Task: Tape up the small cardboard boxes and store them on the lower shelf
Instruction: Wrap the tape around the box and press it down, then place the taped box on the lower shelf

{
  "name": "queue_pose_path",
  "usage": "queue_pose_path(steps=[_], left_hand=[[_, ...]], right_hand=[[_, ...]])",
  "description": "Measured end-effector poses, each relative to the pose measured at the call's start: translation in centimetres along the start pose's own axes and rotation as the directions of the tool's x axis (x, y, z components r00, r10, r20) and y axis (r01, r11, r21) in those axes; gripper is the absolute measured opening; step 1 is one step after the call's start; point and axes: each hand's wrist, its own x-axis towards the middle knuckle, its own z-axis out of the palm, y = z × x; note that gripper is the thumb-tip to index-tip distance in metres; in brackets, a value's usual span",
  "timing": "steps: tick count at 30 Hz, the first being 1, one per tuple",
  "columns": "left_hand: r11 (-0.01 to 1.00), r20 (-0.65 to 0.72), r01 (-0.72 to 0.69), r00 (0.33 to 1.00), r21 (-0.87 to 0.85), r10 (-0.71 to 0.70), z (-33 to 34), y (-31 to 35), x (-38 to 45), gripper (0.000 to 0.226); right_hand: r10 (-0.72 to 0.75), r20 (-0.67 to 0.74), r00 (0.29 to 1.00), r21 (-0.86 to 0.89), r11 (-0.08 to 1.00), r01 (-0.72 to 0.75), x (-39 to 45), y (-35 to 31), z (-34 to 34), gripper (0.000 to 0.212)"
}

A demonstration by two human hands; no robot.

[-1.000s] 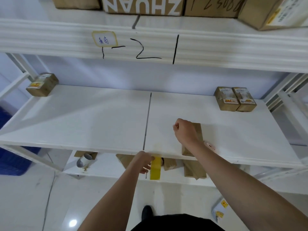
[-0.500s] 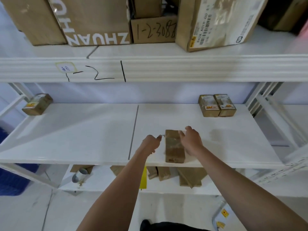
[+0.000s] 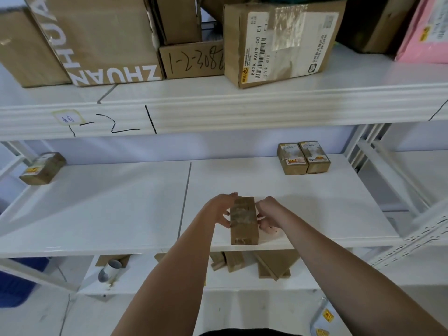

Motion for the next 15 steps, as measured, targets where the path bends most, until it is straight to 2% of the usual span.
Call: queue_pose_path(steps=[2,7,10,15], left_hand=[[1.000,0.002,-0.001,1.000,-0.015,0.001,-0.2,-0.6,0.2,0.025],[0.994,-0.128,0.007,0.992,-0.107,-0.021,-0.4,-2.2,0.8,0.034],[0.987,-0.221,0.010,0.974,-0.161,-0.046,0.1,-2.7,1.4,0.035],[0.917,-0.210,0.019,0.971,-0.399,-0.111,0.2,-3.6,1.6,0.024]], right_hand=[[0.022,0.015,1.000,-0.019,1.000,-0.021,0.0,0.3,0.3,0.012],[-0.060,-0.014,0.998,-0.146,0.988,0.057,0.3,0.8,0.8,0.007],[-0.089,-0.034,0.995,-0.210,0.974,0.080,0.2,1.2,0.9,0.011],[-0.116,-0.045,0.992,-0.287,0.953,0.098,0.5,1.9,0.8,0.011]])
